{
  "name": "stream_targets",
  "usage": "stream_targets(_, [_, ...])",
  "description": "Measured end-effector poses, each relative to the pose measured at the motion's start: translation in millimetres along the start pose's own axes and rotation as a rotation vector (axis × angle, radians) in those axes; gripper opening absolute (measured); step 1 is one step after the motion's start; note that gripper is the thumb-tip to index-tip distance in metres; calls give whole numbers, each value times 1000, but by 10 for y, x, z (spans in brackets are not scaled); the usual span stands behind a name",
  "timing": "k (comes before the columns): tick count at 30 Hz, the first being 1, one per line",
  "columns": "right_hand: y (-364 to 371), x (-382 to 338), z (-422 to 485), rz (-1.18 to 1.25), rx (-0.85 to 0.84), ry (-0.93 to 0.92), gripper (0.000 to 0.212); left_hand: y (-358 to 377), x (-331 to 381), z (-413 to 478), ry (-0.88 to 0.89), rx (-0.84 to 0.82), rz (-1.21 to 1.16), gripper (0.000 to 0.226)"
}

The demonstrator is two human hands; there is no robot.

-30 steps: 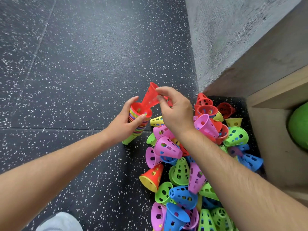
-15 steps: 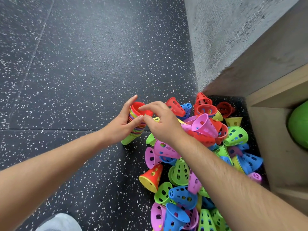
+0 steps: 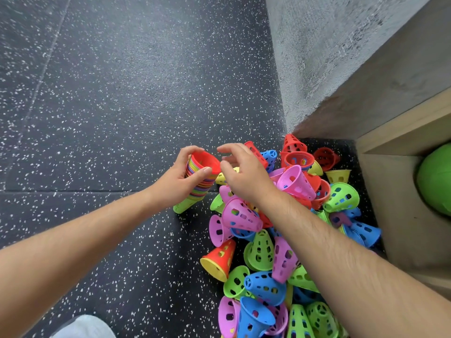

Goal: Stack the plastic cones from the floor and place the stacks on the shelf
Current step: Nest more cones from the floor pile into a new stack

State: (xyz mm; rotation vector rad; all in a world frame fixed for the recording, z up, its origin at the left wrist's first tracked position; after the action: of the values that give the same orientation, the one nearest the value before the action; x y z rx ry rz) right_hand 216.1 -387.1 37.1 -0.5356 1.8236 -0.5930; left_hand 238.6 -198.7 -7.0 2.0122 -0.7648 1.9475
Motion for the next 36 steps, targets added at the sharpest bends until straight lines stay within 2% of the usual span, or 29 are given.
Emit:
stream_targets(3, [-74, 155, 283, -264, 69, 68, 38, 11, -10, 16, -5, -11, 34, 43])
stream_targets(7, [-153, 241, 575, -696, 43, 274, 55, 13, -13, -4, -1, -25, 41, 43])
stream_targets(12, [-183, 203, 752, -857, 2, 284, 41, -13, 19, -39, 3, -11, 17, 57])
stream_targets(14, [-210, 208, 737, -831, -6, 265, 29, -18, 10, -38, 1, -2, 1, 56])
stream_targets(17, [-292, 198, 659, -713, -20, 219, 23, -21, -26, -51, 13, -1, 22, 47])
stream_targets(20, [-382, 102, 535, -525, 78, 141, 16, -3, -29, -73, 35, 2, 22, 42])
stream_targets(25, [-450, -265, 105, -130, 249, -21, 10, 53, -9, -106, 89, -9, 17, 48])
stream_targets(29, [-244, -387, -221, -167, 112, -69, 9, 84, 20, -150, 110, -7, 4, 56])
stream_targets(32, [-82, -376, -379, -250, 0, -29, 14, 65, 45, -204, 112, 25, -17, 75])
stream_targets(36, [-34, -339, -581, -207, -101, 112, 47, -43, 43, -325, 129, -7, 1, 80])
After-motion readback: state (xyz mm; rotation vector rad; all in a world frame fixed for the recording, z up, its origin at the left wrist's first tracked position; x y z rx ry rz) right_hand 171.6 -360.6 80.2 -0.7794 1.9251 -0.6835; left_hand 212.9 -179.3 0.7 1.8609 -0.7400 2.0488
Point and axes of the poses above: each hand's wrist, its own z-axis towards the middle knuckle, its own y-axis out of the palm, x = y × z, the point moved 1 cm from there along z, towards the middle knuckle, and after that the axes turned 11 degrees about y, right-handed, at the moved point
